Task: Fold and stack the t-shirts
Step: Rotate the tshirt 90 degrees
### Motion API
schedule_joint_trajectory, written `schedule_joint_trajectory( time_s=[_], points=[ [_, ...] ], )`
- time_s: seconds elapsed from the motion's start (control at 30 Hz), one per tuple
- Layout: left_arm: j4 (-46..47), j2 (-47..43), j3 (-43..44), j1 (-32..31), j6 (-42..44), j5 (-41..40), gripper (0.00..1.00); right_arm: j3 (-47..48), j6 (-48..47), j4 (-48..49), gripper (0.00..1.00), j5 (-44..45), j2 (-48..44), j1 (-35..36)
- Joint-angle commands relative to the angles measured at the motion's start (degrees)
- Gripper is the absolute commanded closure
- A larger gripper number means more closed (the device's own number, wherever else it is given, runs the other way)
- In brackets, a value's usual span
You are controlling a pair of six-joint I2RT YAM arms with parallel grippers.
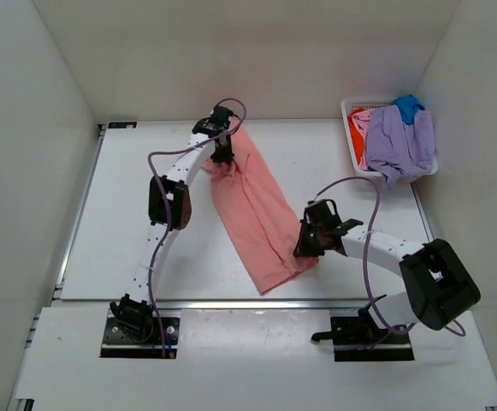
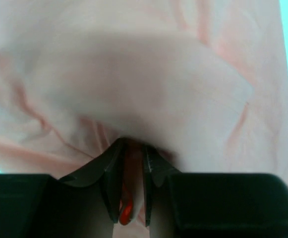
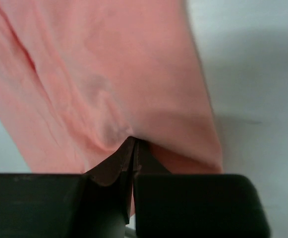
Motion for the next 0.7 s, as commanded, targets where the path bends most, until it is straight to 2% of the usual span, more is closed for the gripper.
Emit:
schedule_joint_trajectory(
  time_s=[0.0, 0.03, 0.1, 0.17, 0.33, 0.5, 0.57, 0.67],
  points=[
    [-8.1, 6.1, 8.1, -0.1, -1.6, 9.1, 0.71, -5.1, 11.3, 0.7, 1.00, -0.1, -0.1, 5.9],
    [-4.8, 4.9, 5.4, 0.0, -1.4, 10.1, 0.72, -6.0, 12.6, 2.6, 1.00, -0.2, 0.0, 7.8],
    [0.8, 0.0, -6.5, 0.0, -0.7, 9.8, 0.71, -6.3, 14.6, 4.4, 1.00, 0.0, 0.7, 10.9],
    [4.5, -1.6, -9.0, -0.5, -0.3, 9.7, 0.71, -6.2, 16.0, 7.9, 1.00, -0.4, 2.0, 13.8],
    [2.9, 3.7, 4.8, 0.3, -0.8, 9.8, 0.69, -4.4, 16.2, 9.1, 1.00, -0.9, 5.9, 19.2],
    [11.9, -2.5, -4.6, 1.5, 1.0, 8.3, 0.67, -5.6, 15.6, 11.3, 0.99, -2.8, 6.4, 21.9],
    [14.0, -3.1, -3.9, 1.4, 1.6, 8.9, 0.65, -4.8, 11.9, 12.1, 0.99, -2.7, 7.2, 23.6],
    [14.2, -2.7, 3.4, 1.4, 2.8, 7.6, 0.62, -3.2, 7.5, 14.5, 0.99, -2.9, 7.3, 24.2]
  ],
)
